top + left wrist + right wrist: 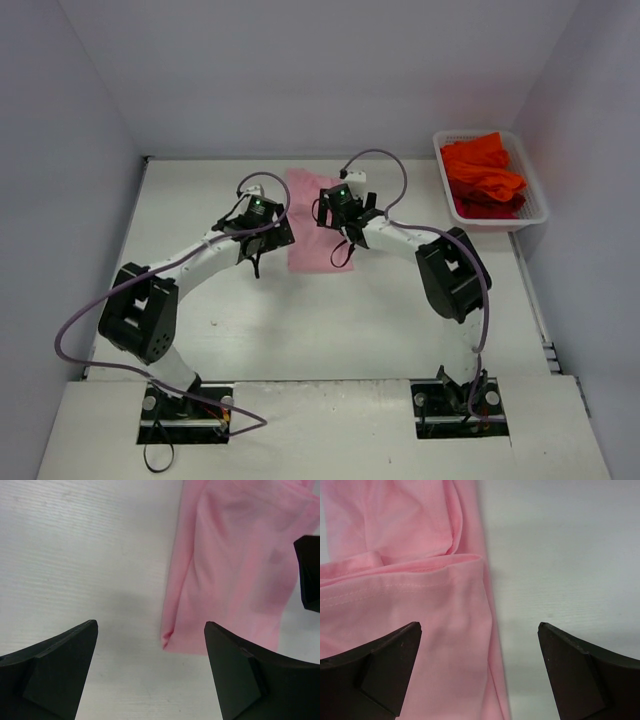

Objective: Fold and stack the t-shirts
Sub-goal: Fold the tshirt

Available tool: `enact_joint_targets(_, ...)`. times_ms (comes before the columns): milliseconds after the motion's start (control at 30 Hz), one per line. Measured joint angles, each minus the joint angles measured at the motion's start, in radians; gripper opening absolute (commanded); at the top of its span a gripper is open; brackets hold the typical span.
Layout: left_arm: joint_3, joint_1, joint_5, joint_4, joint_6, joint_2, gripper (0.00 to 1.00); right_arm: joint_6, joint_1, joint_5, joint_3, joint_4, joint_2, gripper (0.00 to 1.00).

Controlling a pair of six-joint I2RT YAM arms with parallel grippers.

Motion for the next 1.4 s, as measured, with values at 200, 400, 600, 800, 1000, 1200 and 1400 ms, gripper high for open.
enact_joint_targets(200, -0.047, -0.101, -0.014, 0.002, -0.043, -0.068, 0.84, 0.013, 0.021, 0.016, -0.064, -0.007, -0.116, 1.0)
enact_joint_targets(400, -0.087, -0.169, -0.039, 0.001, -0.09, -0.108, 0.84, 0.045, 0.092, 0.057, -0.161, -0.019, -0.232, 1.0)
enact_joint_targets(600, -0.134, -0.177, -0.054, 0.007, -0.119, -0.122, 0.84, 0.096, 0.137, 0.074, -0.267, -0.026, -0.274, 1.0)
enact_joint_targets(800, -0.161, -0.175, -0.055, 0.014, -0.134, -0.126, 0.84, 0.129, 0.145, 0.085, -0.333, -0.037, -0.293, 1.0)
enact_joint_targets(1000, -0.194, -0.17, -0.05, 0.053, -0.134, -0.126, 0.84, 0.139, 0.145, 0.092, -0.378, -0.037, -0.353, 1.0)
enact_joint_targets(1200, -0.208, -0.158, -0.042, 0.082, -0.134, -0.113, 0.84, 0.155, 0.144, 0.092, -0.418, -0.036, -0.37, 1.0)
enact_joint_targets(1400, -0.208, -0.152, -0.021, 0.131, -0.134, -0.072, 0.84, 0.162, 0.144, 0.092, -0.42, -0.03, -0.369, 1.0)
